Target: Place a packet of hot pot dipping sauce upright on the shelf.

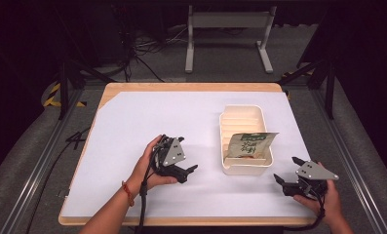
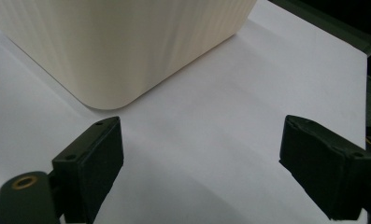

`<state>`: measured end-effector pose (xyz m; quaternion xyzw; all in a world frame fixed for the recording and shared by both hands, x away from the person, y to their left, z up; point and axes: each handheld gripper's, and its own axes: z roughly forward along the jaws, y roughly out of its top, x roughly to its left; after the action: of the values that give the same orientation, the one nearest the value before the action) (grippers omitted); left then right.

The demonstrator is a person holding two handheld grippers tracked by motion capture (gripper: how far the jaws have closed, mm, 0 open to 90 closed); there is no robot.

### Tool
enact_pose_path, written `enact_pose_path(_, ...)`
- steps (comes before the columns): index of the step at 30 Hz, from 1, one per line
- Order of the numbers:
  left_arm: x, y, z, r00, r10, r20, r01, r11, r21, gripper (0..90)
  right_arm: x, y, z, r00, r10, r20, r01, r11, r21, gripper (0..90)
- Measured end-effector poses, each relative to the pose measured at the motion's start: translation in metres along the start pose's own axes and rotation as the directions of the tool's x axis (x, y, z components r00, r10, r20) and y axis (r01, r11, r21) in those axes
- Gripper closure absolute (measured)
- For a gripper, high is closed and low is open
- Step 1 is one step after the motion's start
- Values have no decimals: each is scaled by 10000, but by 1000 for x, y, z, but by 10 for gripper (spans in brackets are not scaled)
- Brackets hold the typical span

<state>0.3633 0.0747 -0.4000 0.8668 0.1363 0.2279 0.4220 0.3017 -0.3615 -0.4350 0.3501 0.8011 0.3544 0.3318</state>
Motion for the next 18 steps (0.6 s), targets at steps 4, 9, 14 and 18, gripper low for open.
enact_pose_path(4, 4, -14, -11, 9993, -90, -367, 98, 9997, 212, 70, 0, -1, 1, 10000, 12, 13, -12, 10000, 44, 143)
enact_pose_path(9, 7, -29, -22, 9981, -245, -563, 264, 9991, 319, 70, 0, -1, 2, 10000, 39, 44, -39, 10000, 57, 143)
enact_pose_path(14, 7, -43, -34, 9960, -542, -717, 570, 9976, 381, 69, -1, -1, 1, 9999, 53, 91, -53, 10000, 53, 143)
enact_pose_path(18, 7, -52, -42, 9946, -611, -837, 655, 9966, 509, 69, -2, -2, 2, 9999, 94, 91, -94, 9999, 67, 143)
